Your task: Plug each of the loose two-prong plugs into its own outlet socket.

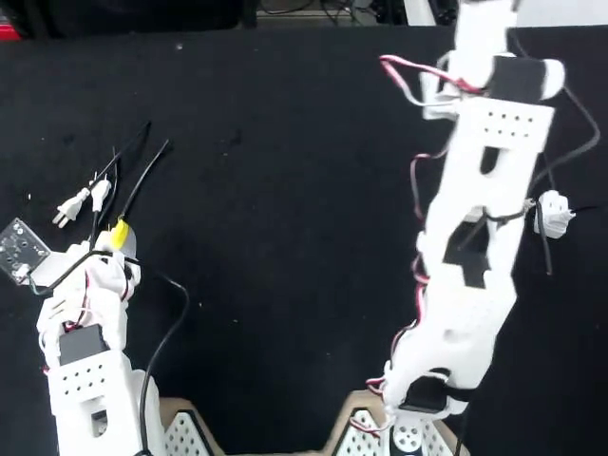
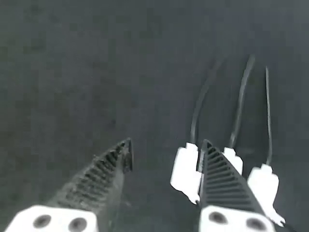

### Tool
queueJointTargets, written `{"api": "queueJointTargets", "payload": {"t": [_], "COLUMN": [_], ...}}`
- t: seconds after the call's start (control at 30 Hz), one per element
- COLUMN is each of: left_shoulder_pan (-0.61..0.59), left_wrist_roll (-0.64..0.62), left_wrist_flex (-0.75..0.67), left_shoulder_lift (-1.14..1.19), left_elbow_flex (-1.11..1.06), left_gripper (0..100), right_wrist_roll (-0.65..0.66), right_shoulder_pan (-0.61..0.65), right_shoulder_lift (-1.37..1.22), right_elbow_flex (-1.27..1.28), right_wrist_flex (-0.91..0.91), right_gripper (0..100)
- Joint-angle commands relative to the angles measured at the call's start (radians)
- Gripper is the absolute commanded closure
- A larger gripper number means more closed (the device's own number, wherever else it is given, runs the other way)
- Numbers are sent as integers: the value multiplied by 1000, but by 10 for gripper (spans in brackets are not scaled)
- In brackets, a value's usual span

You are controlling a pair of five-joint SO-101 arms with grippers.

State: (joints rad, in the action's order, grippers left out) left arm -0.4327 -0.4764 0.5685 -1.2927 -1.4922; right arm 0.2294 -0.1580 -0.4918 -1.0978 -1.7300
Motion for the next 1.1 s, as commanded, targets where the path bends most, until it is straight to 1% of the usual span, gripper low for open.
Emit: {"api": "queueJointTargets", "payload": {"t": [0.0,0.1,0.23,0.37,0.47,0.53,0.6,0.7,0.77,0.83,0.93,0.97,1.03,1.07], "left_shoulder_pan": [8,8,19,44,39,38,38,38,38,38,36,30,5,-4], "left_wrist_roll": [23,60,63,66,66,66,68,75,126,163,184,216,272,275], "left_wrist_flex": [-12,-12,-12,-12,-12,-12,-12,-12,-12,-12,-8,2,69,104], "left_shoulder_lift": [-15,-15,-15,-15,-15,-15,-15,-15,-15,-15,-15,-9,-5,-5], "left_elbow_flex": [61,61,59,53,53,53,51,53,56,59,81,105,166,197], "left_gripper": [759,759,759,759,759,759,759,759,759,759,759,759,759,759], "right_wrist_roll": [-8,-15,-6,-14,-12,-8,-6,-14,-15,-34,-58,-77,-91,-91], "right_shoulder_pan": [109,166,230,319,405,480,555,655,707,746,761,761,756,756], "right_shoulder_lift": [200,349,633,880,1049,1153,1236,1291,1293,1291,1287,1282,1271,1268], "right_elbow_flex": [4,173,516,912,1234,1451,1662,1962,2121,2229,2296,2319,2370,2399], "right_wrist_flex": [-37,-38,-28,72,216,353,508,786,964,1089,1158,1186,1255,1290], "right_gripper": [804,805,801,801,801,803,804,804,804,804,804,804,804,804]}}
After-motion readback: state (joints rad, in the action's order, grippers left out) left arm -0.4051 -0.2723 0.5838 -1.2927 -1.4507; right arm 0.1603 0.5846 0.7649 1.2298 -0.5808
